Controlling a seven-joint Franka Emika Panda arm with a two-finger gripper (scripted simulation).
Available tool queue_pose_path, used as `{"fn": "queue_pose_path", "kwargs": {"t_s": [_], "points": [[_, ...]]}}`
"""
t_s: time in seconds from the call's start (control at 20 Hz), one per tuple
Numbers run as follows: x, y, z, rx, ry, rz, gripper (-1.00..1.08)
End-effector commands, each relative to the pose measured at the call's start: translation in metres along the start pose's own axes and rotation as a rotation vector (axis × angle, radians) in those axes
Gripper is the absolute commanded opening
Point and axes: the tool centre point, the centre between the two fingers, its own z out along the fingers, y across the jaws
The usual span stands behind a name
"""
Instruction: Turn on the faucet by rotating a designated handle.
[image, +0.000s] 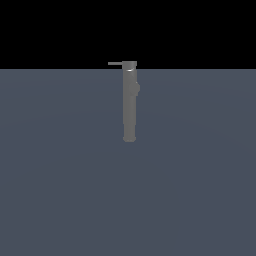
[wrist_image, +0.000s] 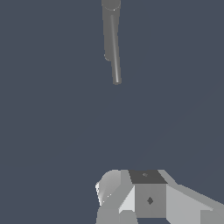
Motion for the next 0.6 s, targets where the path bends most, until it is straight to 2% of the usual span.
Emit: {"fn": "queue_pose_path", "kwargs": {"t_s": [0.0, 0.25, 0.55], "points": [[0.000, 0.000, 0.000, 0.000, 0.000, 0.000, -1.00], [0.006, -0.001, 0.003, 0.001, 0.000, -0.001, -1.00], [0.027, -0.004, 0.016, 0.003, -0.001, -0.006, -1.00]]}}
